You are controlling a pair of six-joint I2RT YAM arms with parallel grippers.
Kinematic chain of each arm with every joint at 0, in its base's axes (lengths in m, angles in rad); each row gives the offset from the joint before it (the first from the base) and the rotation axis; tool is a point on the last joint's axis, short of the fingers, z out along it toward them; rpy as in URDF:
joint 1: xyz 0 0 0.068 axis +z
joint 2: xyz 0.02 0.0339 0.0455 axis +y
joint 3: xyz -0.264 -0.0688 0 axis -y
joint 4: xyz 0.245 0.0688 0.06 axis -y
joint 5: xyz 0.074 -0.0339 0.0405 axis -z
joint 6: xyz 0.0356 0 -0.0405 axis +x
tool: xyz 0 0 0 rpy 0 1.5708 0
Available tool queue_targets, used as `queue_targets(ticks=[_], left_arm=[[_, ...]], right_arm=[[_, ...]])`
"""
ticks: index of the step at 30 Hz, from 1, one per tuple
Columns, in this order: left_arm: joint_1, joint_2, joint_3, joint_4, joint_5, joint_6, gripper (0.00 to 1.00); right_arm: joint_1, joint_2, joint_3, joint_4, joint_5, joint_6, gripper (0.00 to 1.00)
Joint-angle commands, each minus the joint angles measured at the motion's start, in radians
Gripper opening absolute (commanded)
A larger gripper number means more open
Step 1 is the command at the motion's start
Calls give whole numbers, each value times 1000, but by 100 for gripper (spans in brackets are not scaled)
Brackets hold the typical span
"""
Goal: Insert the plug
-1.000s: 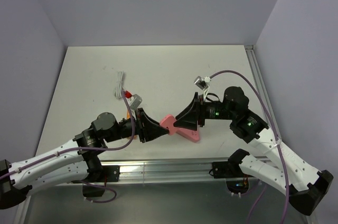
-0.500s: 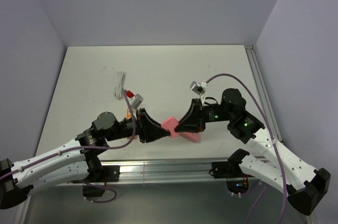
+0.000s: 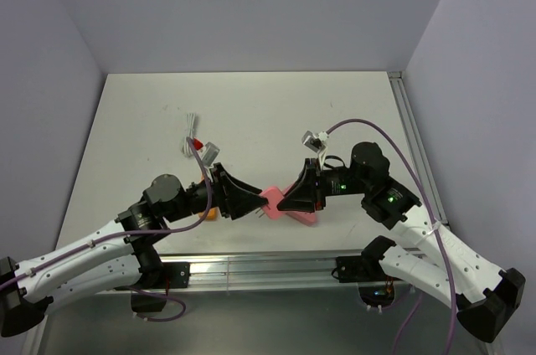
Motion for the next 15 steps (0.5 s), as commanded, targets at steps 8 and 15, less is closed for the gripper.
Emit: queue_targets(ticks=[8,15], left_arm=[[8,-35,18,30,-43,7,56],[8,-11,27,52,-6,6,45]], right_arm=[[0,-3,7,24,-1,15,0],[4,-1,7,37,6,26,0]])
